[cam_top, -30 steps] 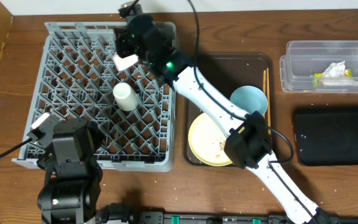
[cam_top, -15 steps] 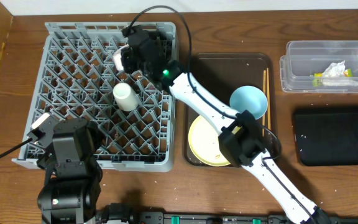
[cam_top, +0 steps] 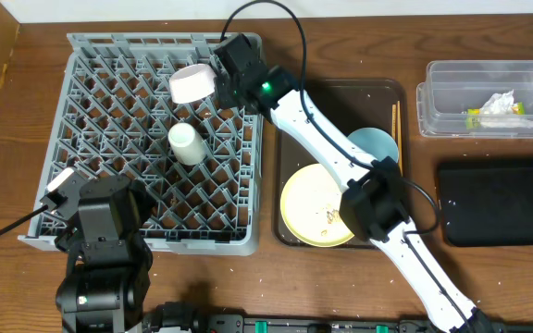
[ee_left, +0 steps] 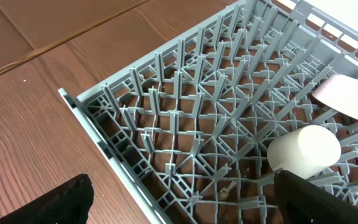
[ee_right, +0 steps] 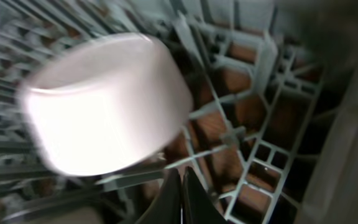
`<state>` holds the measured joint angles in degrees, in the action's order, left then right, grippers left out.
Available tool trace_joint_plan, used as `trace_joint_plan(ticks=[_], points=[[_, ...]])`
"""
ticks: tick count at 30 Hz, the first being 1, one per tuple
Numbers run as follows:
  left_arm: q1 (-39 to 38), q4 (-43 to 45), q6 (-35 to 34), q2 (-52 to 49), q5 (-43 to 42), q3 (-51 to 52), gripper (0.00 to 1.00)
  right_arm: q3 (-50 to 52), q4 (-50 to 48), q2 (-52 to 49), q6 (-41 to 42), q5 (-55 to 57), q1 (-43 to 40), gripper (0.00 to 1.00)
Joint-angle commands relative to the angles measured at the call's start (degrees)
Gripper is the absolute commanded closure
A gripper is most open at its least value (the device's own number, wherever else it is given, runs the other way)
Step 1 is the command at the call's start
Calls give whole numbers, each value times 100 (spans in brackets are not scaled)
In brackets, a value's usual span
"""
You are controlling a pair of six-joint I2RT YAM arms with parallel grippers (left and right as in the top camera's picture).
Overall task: Sort waste into correct bins and load items into the dishwasher
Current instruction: 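Open the right gripper, release the pink bowl and lift away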
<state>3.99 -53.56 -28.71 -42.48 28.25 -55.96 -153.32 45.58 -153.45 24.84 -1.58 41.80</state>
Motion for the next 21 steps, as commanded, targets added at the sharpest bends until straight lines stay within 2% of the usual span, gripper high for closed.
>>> trace_joint_plan(ticks=[1, 8, 15, 21], points=[[22, 2, -55, 13, 22, -90, 6, -2, -98, 619, -214, -17, 50, 98], [22, 2, -55, 13, 22, -90, 6, 2, -1233, 511, -352, -39, 50, 97], [22, 2, -55, 13, 22, -90, 6, 2, -2787, -103, -448, -39, 59, 96], [22, 2, -55, 13, 22, -90, 6, 2, -3733, -649, -365, -581, 59, 90]])
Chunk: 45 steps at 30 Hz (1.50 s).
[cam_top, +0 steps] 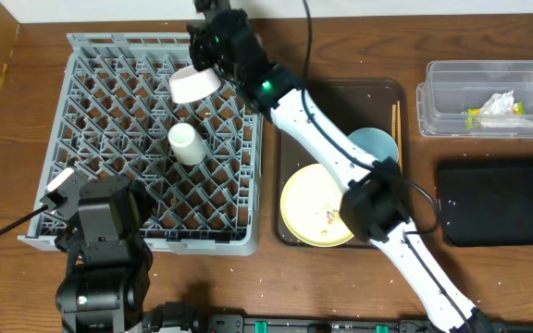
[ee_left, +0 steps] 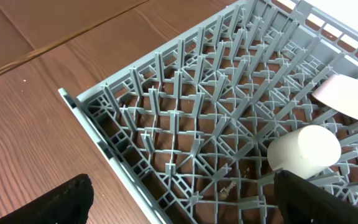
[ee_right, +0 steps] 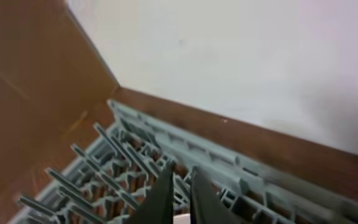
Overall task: Sort waste into correct bins and load items into the dishwasher
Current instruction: 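Open the right gripper, release the pink bowl and lift away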
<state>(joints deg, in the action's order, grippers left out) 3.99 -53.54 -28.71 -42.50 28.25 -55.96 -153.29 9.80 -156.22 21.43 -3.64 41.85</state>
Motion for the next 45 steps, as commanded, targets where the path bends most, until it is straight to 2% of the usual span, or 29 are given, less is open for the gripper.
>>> trace_joint_plan(ticks=[1, 7, 13, 17, 29, 38, 43, 45], points=[[22, 0, -55, 15, 22, -90, 6, 0, -238, -422, -26, -444, 61, 90], [22, 0, -55, 15, 22, -90, 6, 0, -87, -468, -118, -483, 103, 91], [22, 0, -55, 15, 22, -90, 6, 0, 778, -468, -214, -935, 101, 99], [22, 0, -55, 15, 22, -90, 6, -2, 1429, -459, -356, -1335, 92, 99], [22, 0, -55, 15, 22, -90, 6, -15, 2911, 247, -481, -1335, 94, 99], [22, 0, -55, 15, 22, -90, 6, -15, 3362, 474, -586, -1287, 92, 99], [22, 0, -55, 15, 22, -90, 6, -15, 3797, 758, -612, -697, 92, 89], [22, 0, -55, 15, 22, -90, 6, -15, 4157, 1012, -610, 0, 61, 74]])
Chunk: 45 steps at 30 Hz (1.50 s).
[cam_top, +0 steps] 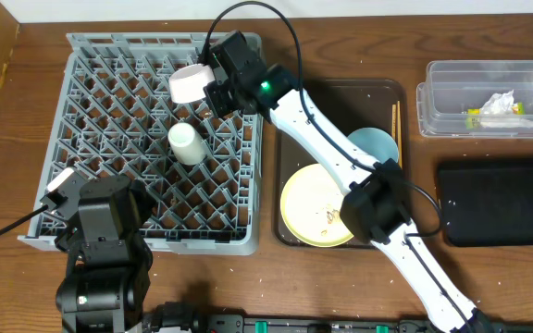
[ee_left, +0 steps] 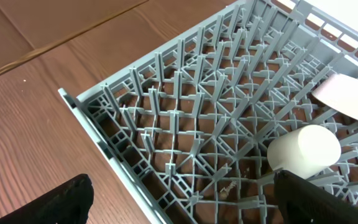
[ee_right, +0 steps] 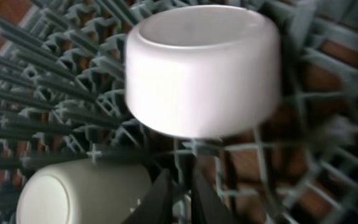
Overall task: Sort waste into correct bins and load items into the dishwasher
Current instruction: 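Open the right gripper, release the pink bowl and lift away, then move the right gripper to the light-blue bowl and grasp its rim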
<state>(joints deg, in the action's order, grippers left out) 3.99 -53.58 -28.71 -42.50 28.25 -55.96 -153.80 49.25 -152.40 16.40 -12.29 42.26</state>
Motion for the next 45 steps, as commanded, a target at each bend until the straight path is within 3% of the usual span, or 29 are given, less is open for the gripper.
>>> trace_joint_plan(ticks=[1, 2, 3, 5, 14, 16, 17, 19, 23, 32, 41, 45], points=[[22, 4, -55, 15, 22, -90, 6, 35, 442, 780, -107, 1228, -11, 62], [22, 4, -55, 15, 22, -90, 6, 35, 702, 966, -105, 1561, -48, 50], [22, 4, -55, 15, 22, -90, 6, 35, 1034, 1178, -101, 1921, -111, 27], [22, 4, -55, 15, 22, -90, 6, 35, 1668, 1576, -46, 2387, -280, 1], [22, 4, -55, 15, 22, -90, 6, 59, 4269, 2122, -223, 1891, -1154, 2], [22, 4, -55, 15, 22, -90, 6, 131, 4758, 2048, -166, 1770, -1316, 9], [22, 4, -55, 15, 22, -90, 6, 195, 4806, 2017, -179, 1622, -1370, 19], [22, 4, -55, 15, 22, -90, 6, 505, 4778, 2015, -227, 1257, -1456, 34], [22, 4, -55, 15, 22, -90, 6, 1220, 4771, 2013, -177, 1204, -1478, 46], [22, 4, -55, 15, 22, -90, 6, 2616, 4223, 2013, 267, 1198, -1443, 44], [22, 4, -55, 15, 22, -90, 6, 4065, 2857, 2013, 846, 1180, -1408, 45], [22, 4, -55, 15, 22, -90, 6, 4507, 2282, 2013, 938, 1182, -1410, 50]])
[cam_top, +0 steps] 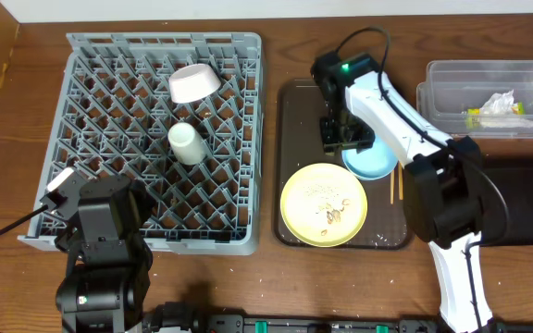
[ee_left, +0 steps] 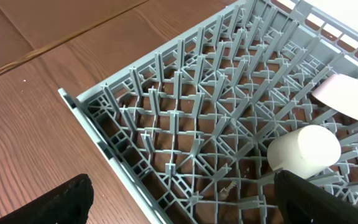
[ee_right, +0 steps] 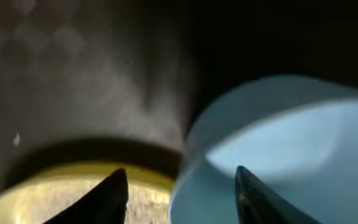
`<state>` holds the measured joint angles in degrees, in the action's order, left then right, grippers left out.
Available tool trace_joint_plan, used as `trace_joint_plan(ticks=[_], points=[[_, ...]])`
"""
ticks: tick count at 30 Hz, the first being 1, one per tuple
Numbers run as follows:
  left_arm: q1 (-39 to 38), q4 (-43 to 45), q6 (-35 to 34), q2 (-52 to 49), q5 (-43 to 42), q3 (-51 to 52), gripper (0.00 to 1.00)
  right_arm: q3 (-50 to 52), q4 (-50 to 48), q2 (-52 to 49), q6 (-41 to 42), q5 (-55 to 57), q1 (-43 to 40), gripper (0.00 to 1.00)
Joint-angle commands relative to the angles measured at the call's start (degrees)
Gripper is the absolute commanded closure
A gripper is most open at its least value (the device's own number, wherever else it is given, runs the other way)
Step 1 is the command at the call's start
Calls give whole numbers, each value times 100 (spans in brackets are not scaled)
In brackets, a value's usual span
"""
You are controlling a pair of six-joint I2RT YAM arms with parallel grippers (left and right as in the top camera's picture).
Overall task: Sort waste into correct bins and load items into the dishwasher
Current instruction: 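Move the right gripper to the light-blue bowl and grasp its rim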
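A grey dish rack [cam_top: 91, 111] holds a white bowl [cam_top: 192, 83] and a white cup [cam_top: 185, 143]. On the dark tray [cam_top: 294, 120] lie a yellow plate [cam_top: 323, 205] with crumbs and a light blue bowl [cam_top: 373, 162]. My right gripper [cam_top: 345, 137] hangs open low over the tray. In the right wrist view the right gripper [ee_right: 182, 186] stands with the blue bowl's [ee_right: 278, 143] rim between its fingers and the plate [ee_right: 55, 193] to the left. My left gripper [ee_left: 188, 199] is open over the rack's near corner, with the cup [ee_left: 303, 149] just ahead.
Chopsticks [cam_top: 398, 185] lie at the tray's right side. A clear bin [cam_top: 489, 97] with crumpled waste stands at the back right. A black bin [cam_top: 516, 199] sits below it. The rack's wall [ee_left: 98, 140] runs just in front of my left fingers.
My right gripper was nearly shut beside the white bowl in the rack. It is now open over the tray, at the blue bowl's rim. The left arm has not moved.
My right gripper was shut next to the white bowl in the rack, then at the rack's far edge, then beside the bowl again. The bowl and cup stayed in the rack. Now the gripper is open over the tray at the blue bowl.
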<state>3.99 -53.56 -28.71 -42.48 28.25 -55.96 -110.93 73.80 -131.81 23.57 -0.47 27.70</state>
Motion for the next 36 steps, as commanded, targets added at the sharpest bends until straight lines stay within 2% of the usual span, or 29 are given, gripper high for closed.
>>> trace_joint_plan(ticks=[1, 2, 4, 6, 7, 14, 20, 23, 26, 27, 28, 36], points=[[22, 2, -55, 13, 22, -90, 6, 299, -284, -46, 219, 0, 42, 52], [22, 2, -55, 13, 22, -90, 6, 376, -402, -46, 214, 2, 28, 54], [22, 2, -55, 13, 22, -90, 6, 463, -568, -46, 216, 0, 9, 66], [22, 2, -55, 13, 22, -90, 6, 483, -638, -46, 216, 7, 9, 92], [22, 2, -55, 13, 22, -90, 6, 481, -658, -44, 219, 2, 9, 99], [22, 2, -55, 13, 22, -90, 6, -74, -306, 13, 208, 20, 15, 99], [22, 2, -55, 13, 22, -90, 6, -1731, 625, 31, -85, -214, 2, 99], [22, 2, -55, 13, 22, -90, 6, -2430, 833, 31, -608, -1150, 52, 99], [22, 2, -55, 13, 22, -90, 6, -2830, 776, 31, -1563, -3016, 190, 99], [22, 2, -55, 13, 22, -90, 6, -2870, 669, 31, -2105, -3967, 306, 99], [22, 2, -55, 13, 22, -90, 6, -2870, 605, 31, -2258, -4323, 389, 99], [22, 151, -57, 13, 28, -90, 6, -2865, 50, 28, -2111, -4507, 990, 99]])
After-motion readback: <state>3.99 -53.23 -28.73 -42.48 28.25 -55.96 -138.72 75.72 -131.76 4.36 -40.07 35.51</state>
